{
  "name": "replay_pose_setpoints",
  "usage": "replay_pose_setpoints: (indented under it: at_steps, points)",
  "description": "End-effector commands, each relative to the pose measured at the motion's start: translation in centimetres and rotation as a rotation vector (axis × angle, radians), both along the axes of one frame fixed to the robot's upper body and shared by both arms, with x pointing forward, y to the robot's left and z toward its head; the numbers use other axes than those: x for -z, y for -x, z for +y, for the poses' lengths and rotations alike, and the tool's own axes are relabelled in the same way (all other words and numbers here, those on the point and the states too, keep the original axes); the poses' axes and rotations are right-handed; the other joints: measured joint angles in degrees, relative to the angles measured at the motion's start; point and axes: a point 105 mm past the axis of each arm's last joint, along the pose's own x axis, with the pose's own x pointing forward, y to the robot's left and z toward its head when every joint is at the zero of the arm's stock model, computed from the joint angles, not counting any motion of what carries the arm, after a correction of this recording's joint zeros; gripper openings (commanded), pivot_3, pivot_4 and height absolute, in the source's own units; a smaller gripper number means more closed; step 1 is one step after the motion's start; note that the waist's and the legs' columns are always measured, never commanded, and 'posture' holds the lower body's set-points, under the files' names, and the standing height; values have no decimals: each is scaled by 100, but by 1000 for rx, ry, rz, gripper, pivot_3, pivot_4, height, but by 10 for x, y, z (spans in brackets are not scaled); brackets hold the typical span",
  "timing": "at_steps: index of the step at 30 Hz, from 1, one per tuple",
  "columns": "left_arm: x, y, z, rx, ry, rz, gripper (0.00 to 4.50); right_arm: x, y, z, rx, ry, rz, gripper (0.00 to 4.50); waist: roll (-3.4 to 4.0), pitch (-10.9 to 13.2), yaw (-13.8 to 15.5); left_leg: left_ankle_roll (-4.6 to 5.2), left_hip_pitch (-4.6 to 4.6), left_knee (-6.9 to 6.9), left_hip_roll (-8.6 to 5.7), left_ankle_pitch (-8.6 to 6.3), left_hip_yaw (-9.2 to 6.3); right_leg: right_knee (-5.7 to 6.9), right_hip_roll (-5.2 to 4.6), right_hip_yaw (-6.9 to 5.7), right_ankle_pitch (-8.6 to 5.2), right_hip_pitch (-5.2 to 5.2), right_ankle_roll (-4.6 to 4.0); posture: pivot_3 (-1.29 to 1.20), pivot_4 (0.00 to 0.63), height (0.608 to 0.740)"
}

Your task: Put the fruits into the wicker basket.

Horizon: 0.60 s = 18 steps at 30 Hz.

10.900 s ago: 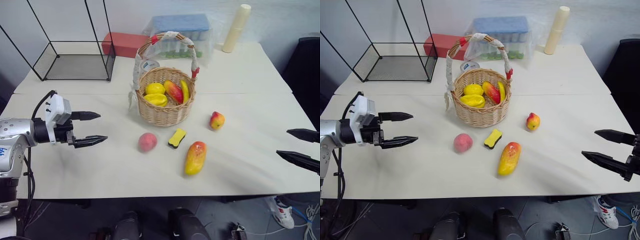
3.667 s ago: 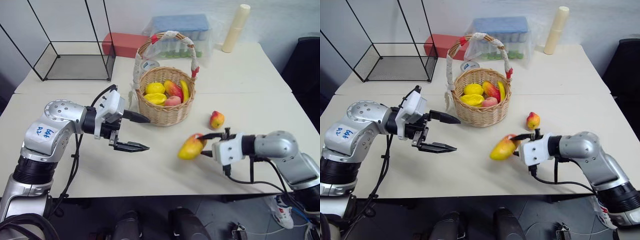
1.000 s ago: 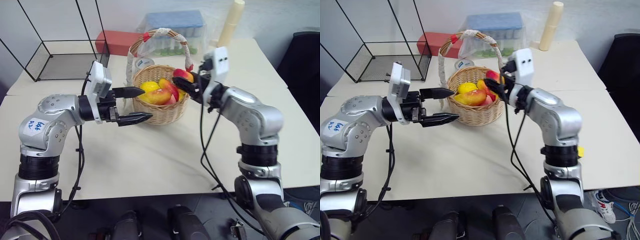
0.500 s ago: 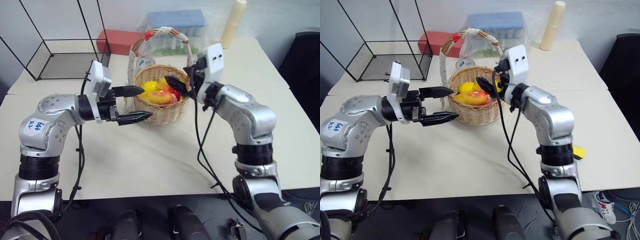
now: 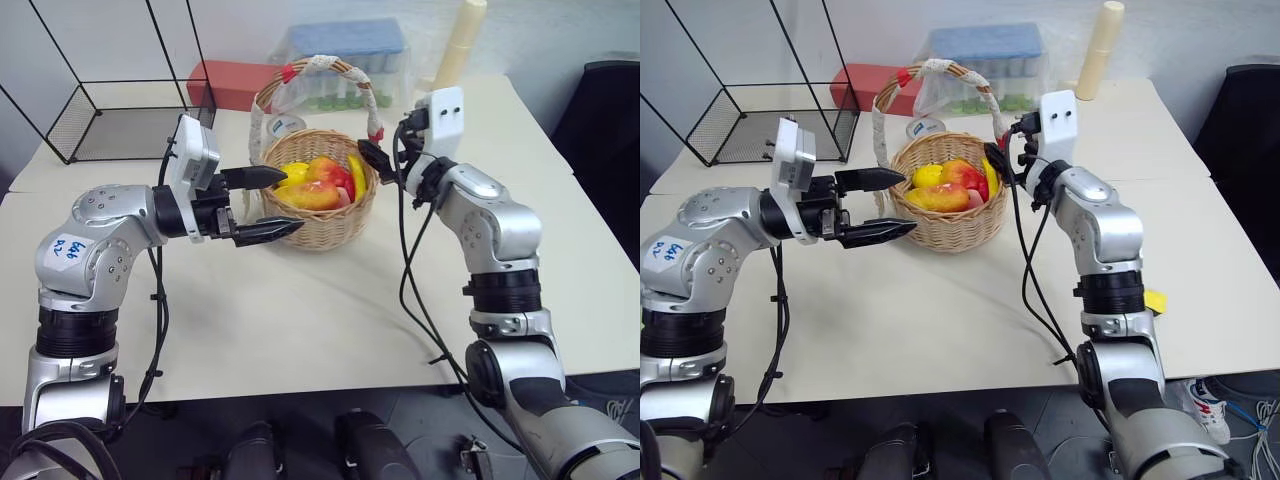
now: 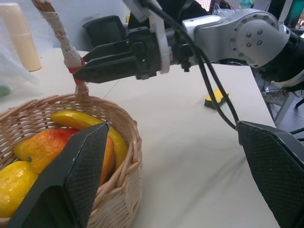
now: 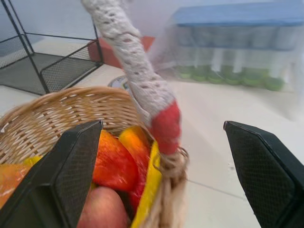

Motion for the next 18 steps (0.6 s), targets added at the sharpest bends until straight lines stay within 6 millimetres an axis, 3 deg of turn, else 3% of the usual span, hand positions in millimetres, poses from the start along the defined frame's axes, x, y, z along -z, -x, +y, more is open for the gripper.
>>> replay_pose_setpoints:
  at_steps: [1, 3, 6, 12, 16, 18]
  points:
    - [-7, 3, -2, 4, -11, -58, 4500, -11, -13, 7, 10, 37, -73, 3851, 0, 0, -4, 0, 0, -1, 0, 0, 1, -1, 0, 0, 0, 0, 0, 0, 150, 740]
    - [-7, 4, -4, 7, -8, -59, 4500, -11, -19, 7, 20, 53, -91, 3370, 0, 0, -2, 0, 0, -1, 0, 0, 0, 0, 0, 0, 0, 0, 0, 0, 150, 740]
    - [-6, 5, -4, 5, -8, -60, 4500, -11, -23, 6, 32, 86, -120, 2305, 0, 0, 0, 1, -1, -3, 0, -1, -2, 0, -1, -2, 0, 0, 0, 0, 150, 740]
    - [-5, 6, -5, -1, 0, -54, 4500, -13, -14, 2, 32, 118, -196, 294, 0, 0, 6, 2, -2, -2, 1, -2, -3, 2, -3, -2, 0, 0, 0, 0, 150, 740]
    - [-4, 7, -9, 16, 4, -49, 4500, -21, 6, -16, 38, 137, -250, 218, 0, 0, 23, 2, -3, -2, 1, -2, -5, 4, -3, -3, 0, 0, 0, 0, 150, 740]
    - [-4, 7, -11, 26, 8, -47, 4500, -28, 17, -44, 108, 154, -266, 218, 0, 0, 48, 1, -7, -1, 0, -2, -7, 4, -4, -5, 0, 0, 0, 0, 150, 740]
